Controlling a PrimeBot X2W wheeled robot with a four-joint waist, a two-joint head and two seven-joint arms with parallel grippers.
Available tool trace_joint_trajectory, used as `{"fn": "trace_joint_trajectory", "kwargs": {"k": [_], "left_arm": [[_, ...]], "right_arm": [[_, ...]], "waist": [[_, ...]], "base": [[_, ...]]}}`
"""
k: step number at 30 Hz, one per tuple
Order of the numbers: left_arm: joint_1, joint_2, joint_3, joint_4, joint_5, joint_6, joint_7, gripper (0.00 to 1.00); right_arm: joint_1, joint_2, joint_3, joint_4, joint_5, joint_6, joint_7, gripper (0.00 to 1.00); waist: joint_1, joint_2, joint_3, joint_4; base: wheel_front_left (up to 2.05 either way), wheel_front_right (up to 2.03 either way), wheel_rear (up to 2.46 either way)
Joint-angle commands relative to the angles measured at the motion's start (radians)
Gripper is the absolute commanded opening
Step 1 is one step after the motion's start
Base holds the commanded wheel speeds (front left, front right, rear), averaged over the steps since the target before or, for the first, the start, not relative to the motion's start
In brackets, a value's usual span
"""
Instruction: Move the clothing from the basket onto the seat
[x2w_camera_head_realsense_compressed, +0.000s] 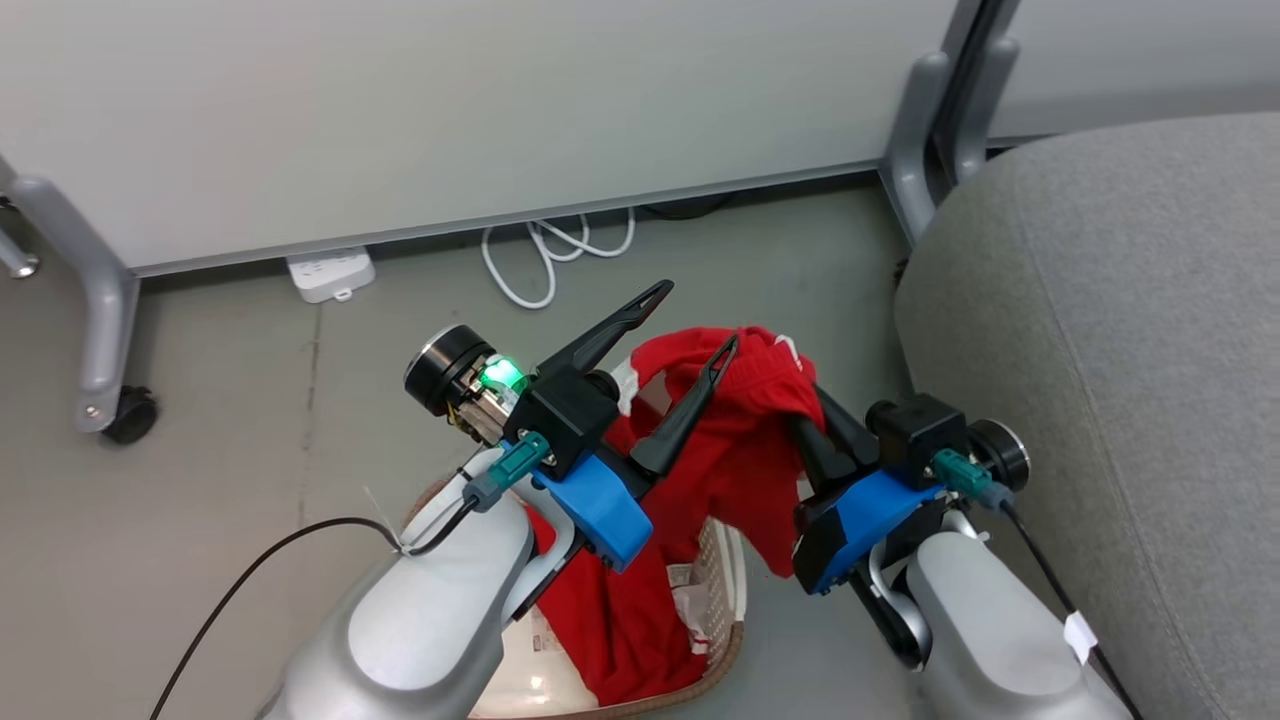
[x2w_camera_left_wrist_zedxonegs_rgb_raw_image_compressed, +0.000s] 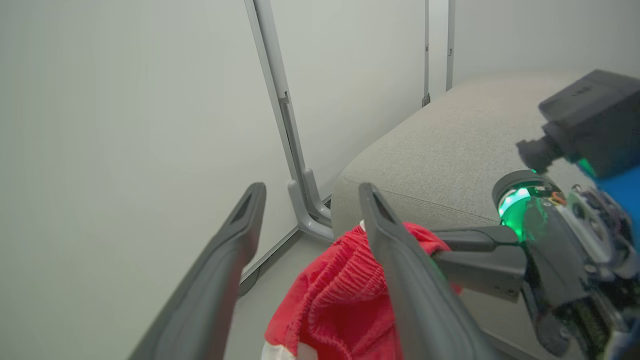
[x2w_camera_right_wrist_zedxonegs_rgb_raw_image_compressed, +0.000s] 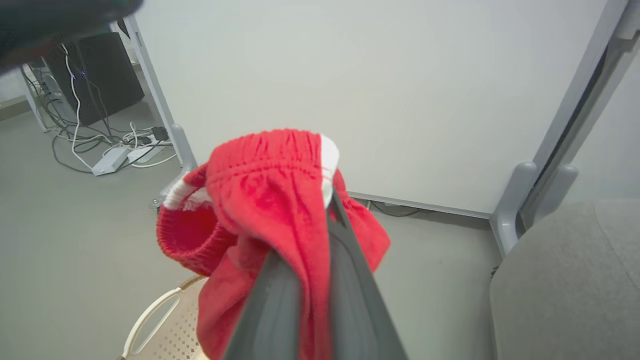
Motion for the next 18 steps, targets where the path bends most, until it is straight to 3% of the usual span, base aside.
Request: {"fn": "trace_joint_trajectory", "kwargs": {"k": [1,18], "left_arm": [[-0.017,0.008,0.001,0.003,0.005,-0.002,-0.003,1.0],[-0.046,0.025,-0.043,0.027,0.016,-0.014,-0.003,1.0]], "right_arm": [[0.004,-0.005,-0.015,-0.018,0.005,-0.001,-0.001,0.0],[0.05,0.003,-0.244,-0.18,-0.007,-0.001,-0.001,0.0]], "waist": [[0.0,0.0,0.026,-0.038],[0.0,0.0,0.115,-0.267]], "base": [[0.0,0.0,0.0],[0.0,0.0,0.0]]}}
